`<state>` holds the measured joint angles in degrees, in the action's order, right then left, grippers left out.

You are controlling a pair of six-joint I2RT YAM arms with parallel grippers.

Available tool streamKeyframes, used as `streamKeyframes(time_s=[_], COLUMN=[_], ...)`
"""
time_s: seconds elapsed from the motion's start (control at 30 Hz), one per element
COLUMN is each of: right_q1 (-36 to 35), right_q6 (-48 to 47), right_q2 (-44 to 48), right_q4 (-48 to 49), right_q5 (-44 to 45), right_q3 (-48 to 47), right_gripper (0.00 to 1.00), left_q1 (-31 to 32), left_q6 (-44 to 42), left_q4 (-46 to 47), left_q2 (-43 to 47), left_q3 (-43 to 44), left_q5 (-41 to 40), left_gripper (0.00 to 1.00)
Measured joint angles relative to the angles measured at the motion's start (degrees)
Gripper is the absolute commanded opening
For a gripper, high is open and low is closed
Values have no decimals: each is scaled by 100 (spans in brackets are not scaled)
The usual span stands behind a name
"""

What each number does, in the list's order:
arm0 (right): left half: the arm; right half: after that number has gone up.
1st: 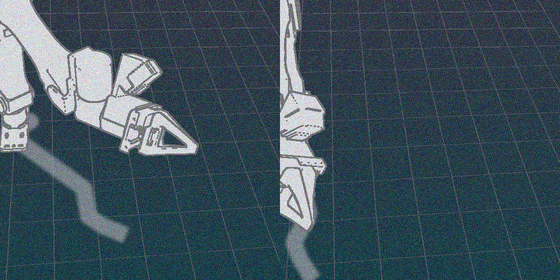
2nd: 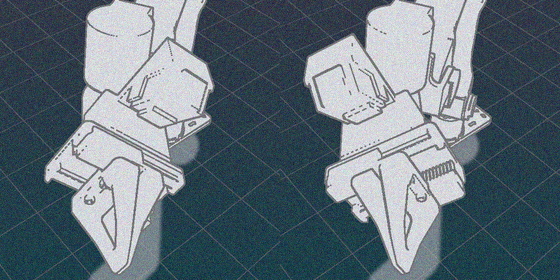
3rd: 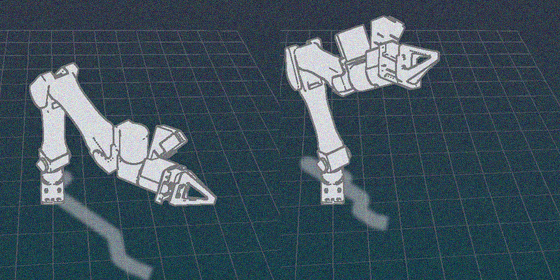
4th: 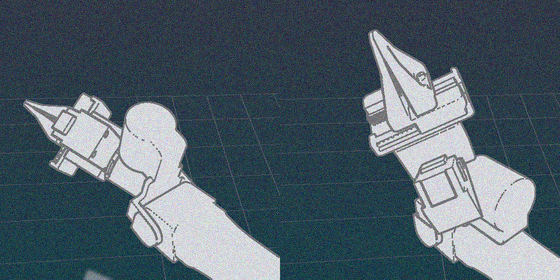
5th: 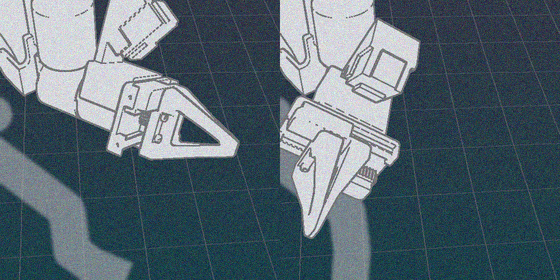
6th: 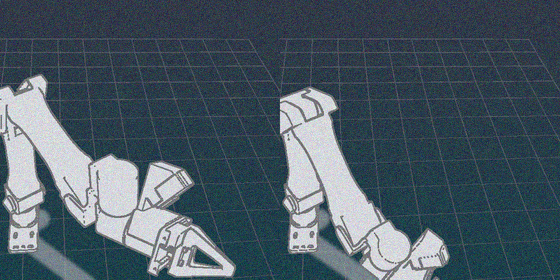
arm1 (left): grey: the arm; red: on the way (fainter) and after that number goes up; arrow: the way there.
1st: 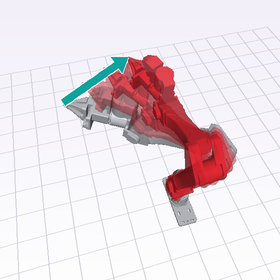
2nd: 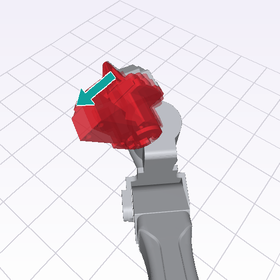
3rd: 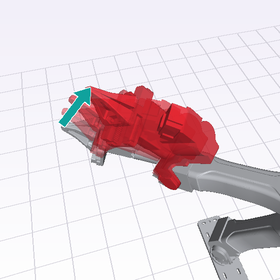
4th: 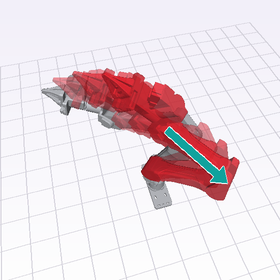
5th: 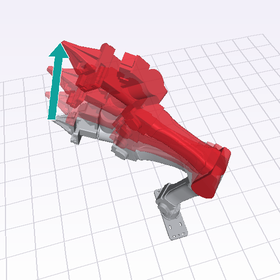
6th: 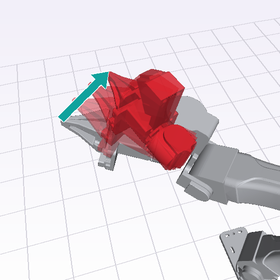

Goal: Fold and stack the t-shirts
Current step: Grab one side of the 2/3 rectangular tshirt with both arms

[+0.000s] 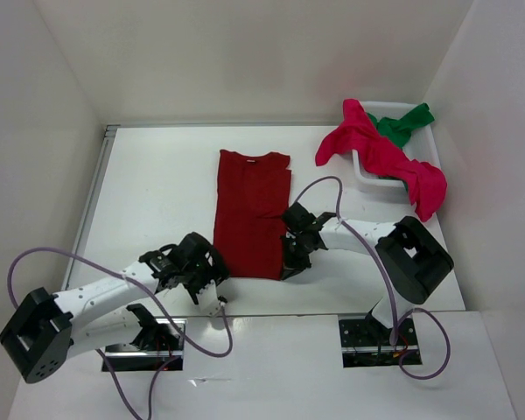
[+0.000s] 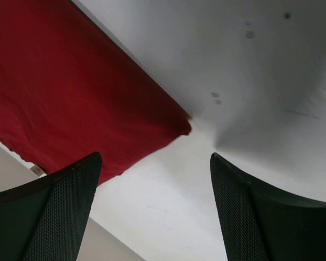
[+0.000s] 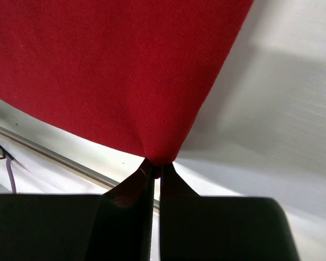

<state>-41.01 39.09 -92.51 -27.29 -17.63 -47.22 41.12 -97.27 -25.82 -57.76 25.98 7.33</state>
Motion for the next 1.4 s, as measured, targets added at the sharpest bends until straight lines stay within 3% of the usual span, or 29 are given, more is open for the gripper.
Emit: streamKeyframes(time_s=[0.23,0.37,0.43,0.53,0.63,0.7,1.07,1.4], right_q1=[0,0,0,0,0,0,0,-68], right_q6=[-9,-17,-17,-17,-17,-20,-129,-140], right_q2=[-90,-116,-129,-140,-149,-166,-221,42], right_q4=[79,107,116,127,133,144,122,-166], right_q5=[-151,-203,-234,-262,-275,-304,-409,-455], right_q3=[0,0,0,0,0,0,-46,2], right_gripper=[0,0,0,0,0,0,0,0], left_q1=[0,0,4,4,4,15,-70,-28], left_q6=[15,7,63,188,282,337,1700,2872], left_q4=[592,866,990,1008,955,916,-17,-885], left_q2=[-647,-1056,-1300,-1521,-1572,-1635,-1685,-1217], left_q3=[166,199,317,393,404,426,1353,1394], left_q5=[-28,-136,-173,-214,-236,-249,48,374], left_gripper=[86,76,59,46,20,9,7,7])
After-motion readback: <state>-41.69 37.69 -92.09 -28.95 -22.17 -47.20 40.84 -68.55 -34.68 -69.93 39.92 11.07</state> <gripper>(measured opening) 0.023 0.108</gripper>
